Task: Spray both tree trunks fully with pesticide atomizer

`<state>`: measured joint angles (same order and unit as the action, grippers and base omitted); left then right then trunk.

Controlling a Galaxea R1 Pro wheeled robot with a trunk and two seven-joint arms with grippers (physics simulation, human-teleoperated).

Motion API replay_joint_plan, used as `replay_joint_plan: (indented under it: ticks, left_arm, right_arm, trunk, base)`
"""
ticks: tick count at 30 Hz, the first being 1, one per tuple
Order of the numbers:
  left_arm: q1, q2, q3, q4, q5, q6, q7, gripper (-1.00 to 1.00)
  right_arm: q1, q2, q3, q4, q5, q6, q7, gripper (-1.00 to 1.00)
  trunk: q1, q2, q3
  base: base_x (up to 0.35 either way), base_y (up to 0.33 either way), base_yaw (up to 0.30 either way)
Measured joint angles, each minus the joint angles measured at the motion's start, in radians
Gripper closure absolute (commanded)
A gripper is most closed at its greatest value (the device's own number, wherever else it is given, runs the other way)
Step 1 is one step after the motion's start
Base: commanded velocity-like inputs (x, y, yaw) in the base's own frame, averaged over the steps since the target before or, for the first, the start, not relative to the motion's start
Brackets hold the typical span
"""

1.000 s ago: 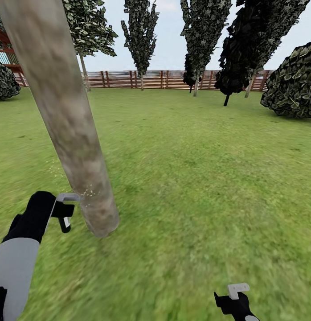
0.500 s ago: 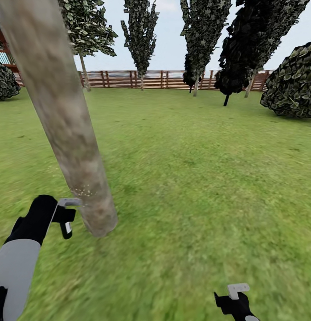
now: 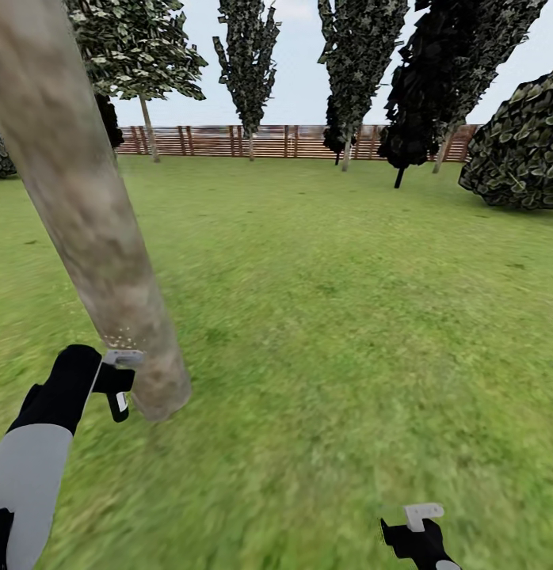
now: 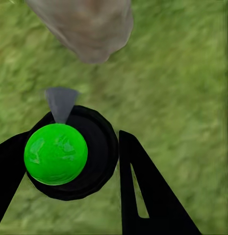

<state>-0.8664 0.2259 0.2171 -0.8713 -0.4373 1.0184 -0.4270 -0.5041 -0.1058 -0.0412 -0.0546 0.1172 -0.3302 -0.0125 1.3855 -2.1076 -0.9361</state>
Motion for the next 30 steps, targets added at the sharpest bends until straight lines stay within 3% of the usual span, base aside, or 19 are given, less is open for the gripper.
replay_joint_plan:
  ticks: [9,19,30]
  left_arm:
    - [-0.001,0.0,0.009,-0.002,-0.004,-0.001,0.0,1.0]
    - [-0.001,0.002,0.013,-0.004,-0.004,-0.001,0.0,1.0]
    - [-0.001,0.0,0.014,-0.003,-0.004,-0.001,0.0,1.0]
  right_arm:
    - [0.0,0.0,0.0,0.0,0.0,0.0,0.0,-1.0]
    - [0.0,0.002,0.001,0.0,0.0,0.0,0.0,-1.0]
    - [0.0,0.002,0.001,0.0,0.0,0.0,0.0,-1.0]
  trunk:
    - [0.0,0.0,0.0]
    - [0.0,0.0,0.0]
    - [0.0,0.0,0.0]
  base:
    - [-0.011,-0.273,0.023]
    - [-0.022,-0.273,0.26]
    - [0.177,-0.234,0.205]
